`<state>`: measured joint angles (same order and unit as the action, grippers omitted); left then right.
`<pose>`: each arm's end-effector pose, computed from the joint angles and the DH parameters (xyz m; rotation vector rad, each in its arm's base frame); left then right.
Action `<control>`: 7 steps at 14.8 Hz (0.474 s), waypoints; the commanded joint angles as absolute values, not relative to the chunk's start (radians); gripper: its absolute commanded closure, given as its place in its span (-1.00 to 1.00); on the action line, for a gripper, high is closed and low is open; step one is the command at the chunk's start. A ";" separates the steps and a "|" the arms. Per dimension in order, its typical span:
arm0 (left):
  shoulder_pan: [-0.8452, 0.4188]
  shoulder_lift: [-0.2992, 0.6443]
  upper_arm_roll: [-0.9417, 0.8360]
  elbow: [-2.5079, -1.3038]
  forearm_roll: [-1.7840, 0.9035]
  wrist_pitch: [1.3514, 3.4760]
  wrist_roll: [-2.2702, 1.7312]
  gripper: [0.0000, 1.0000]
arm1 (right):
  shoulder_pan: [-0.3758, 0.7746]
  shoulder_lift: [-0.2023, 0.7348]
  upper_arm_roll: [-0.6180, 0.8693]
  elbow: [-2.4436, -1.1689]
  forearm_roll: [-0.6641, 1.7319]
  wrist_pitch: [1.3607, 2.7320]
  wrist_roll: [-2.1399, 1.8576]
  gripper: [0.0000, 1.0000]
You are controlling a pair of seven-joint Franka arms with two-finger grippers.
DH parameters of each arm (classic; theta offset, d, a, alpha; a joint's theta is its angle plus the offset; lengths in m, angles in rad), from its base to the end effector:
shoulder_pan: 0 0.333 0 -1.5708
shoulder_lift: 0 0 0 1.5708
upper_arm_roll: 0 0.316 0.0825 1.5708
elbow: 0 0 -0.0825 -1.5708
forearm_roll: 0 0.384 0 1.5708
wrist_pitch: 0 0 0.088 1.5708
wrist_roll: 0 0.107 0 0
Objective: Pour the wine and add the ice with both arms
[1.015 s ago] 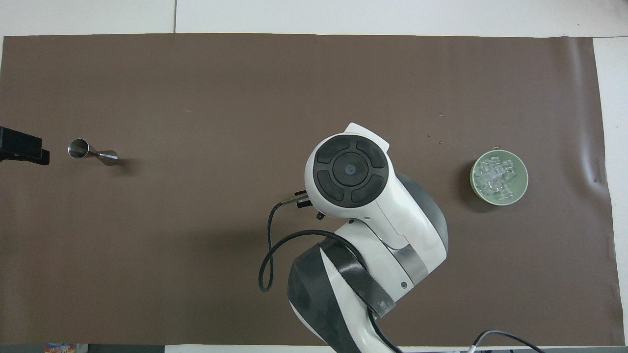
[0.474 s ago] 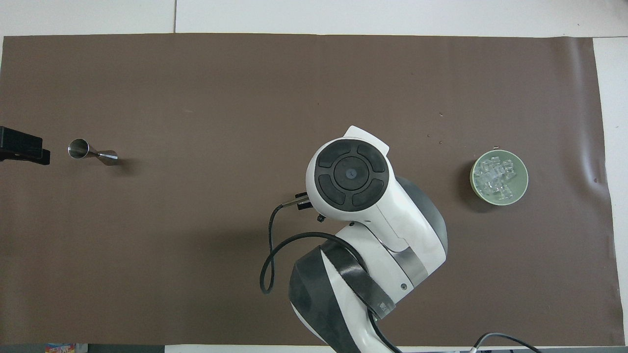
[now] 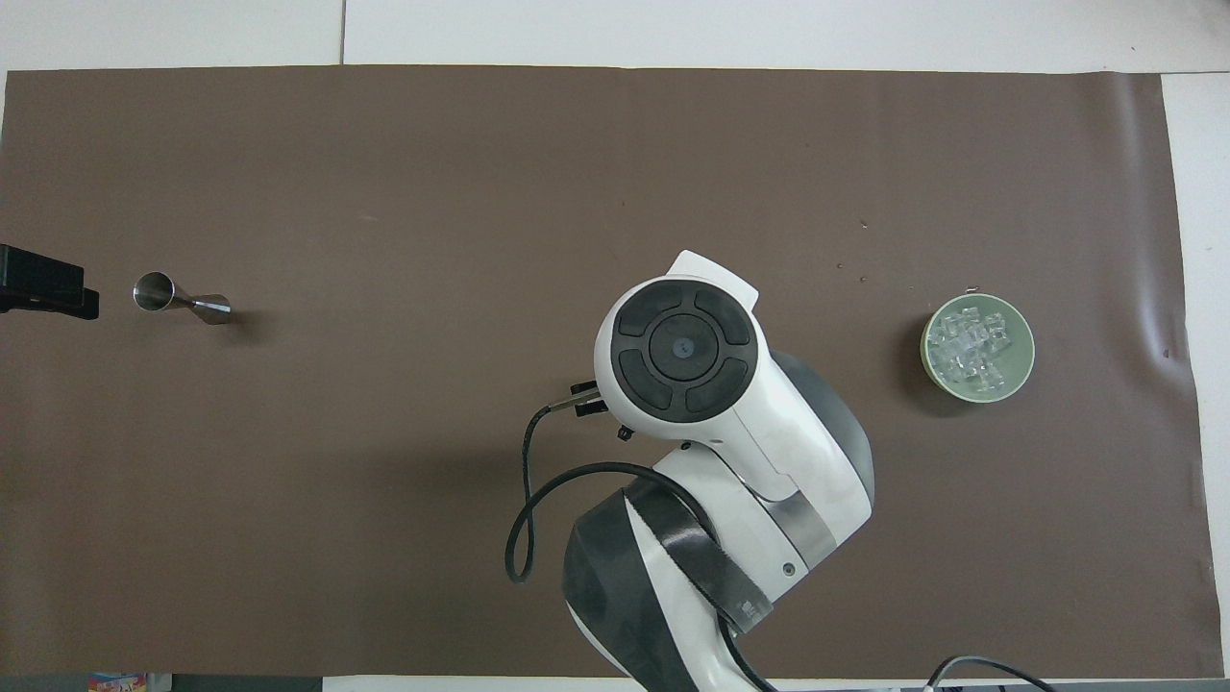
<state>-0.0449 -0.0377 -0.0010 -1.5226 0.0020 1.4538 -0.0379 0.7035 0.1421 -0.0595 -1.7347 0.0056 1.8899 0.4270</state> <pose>0.5301 -0.0241 0.6573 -3.1379 0.0122 0.0486 0.4840 0.3660 0.4914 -3.1191 -0.3381 -0.0205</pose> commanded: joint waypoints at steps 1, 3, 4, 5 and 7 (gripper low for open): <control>-0.055 -0.054 0.008 -1.546 0.014 1.474 -0.026 -1.00 | 0.704 0.123 -0.055 -1.744 0.002 1.884 0.449 -0.06; -0.055 -0.054 0.008 -1.546 0.012 1.474 -0.026 -1.00 | 0.700 0.139 -0.055 -1.686 0.002 1.841 0.449 -0.06; -0.055 -0.054 0.008 -1.548 0.012 1.474 -0.026 -1.00 | 0.695 0.146 -0.055 -1.659 0.000 1.820 0.449 -0.07; -0.055 -0.054 0.008 -1.548 0.012 1.474 -0.026 -1.00 | 0.687 0.147 -0.055 -1.638 -0.005 1.801 0.449 -0.09; -0.055 -0.054 0.008 -1.548 0.012 1.474 -0.026 -1.00 | 0.658 0.143 -0.060 -1.631 -0.011 1.790 0.440 -0.31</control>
<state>-0.0449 -0.0377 -0.0010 -1.5233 0.0020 1.4546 -0.0379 0.6935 0.1393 -0.0642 -1.6596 0.0035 1.8179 0.4273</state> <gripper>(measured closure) 0.000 0.458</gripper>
